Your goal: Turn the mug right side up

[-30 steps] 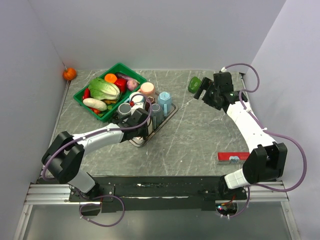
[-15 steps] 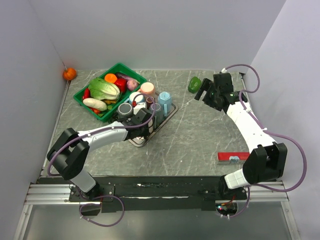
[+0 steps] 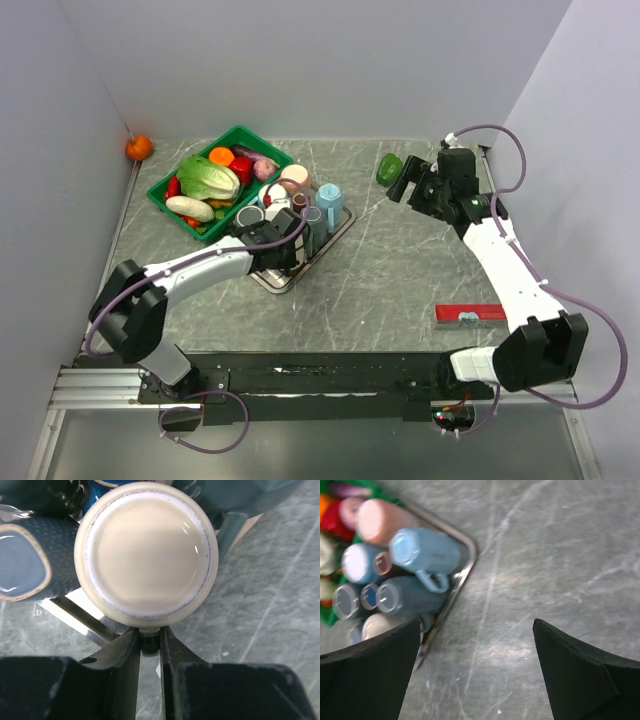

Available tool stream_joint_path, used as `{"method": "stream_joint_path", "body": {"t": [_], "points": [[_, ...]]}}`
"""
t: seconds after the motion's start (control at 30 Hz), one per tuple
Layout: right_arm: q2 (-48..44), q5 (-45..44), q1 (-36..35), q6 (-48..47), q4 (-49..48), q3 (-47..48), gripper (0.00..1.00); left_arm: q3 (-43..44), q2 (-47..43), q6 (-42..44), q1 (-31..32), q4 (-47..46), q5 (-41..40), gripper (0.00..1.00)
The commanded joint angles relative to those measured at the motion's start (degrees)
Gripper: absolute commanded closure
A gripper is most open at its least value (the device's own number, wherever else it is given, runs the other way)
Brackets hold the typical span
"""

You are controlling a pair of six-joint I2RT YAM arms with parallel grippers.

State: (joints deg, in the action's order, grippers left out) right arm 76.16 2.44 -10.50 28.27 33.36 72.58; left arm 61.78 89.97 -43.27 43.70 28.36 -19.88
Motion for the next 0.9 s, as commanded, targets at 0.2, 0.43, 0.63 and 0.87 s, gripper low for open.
{"method": "stream_joint_path", "body": {"t": [0.2,0.43,0.63,0.87], "points": [[-13.3,28.8,-1.1,8.9,-23.4,-17.4,0.05,1.9,-17.6,-0.5,0.3,-8.9,1.7,0.99],[-21.8,31.9,-11.5,20.5,-47.9,-35.7,0.04,1.1,-27.1,2.7,0.3,-22.2,8.9,0.99],[-24.9,29.6,-17.7,25.2,-63.0,-38.3,0.02,2.1,-30.0,0.0,0.6,-27.9,18.0,0.99],[-22.6,31.1,-19.0,30.6,-74.5,-35.6,0.03,2.6,-31.3,-5.5,0.8,-39.6,26.9,0.99]]}}
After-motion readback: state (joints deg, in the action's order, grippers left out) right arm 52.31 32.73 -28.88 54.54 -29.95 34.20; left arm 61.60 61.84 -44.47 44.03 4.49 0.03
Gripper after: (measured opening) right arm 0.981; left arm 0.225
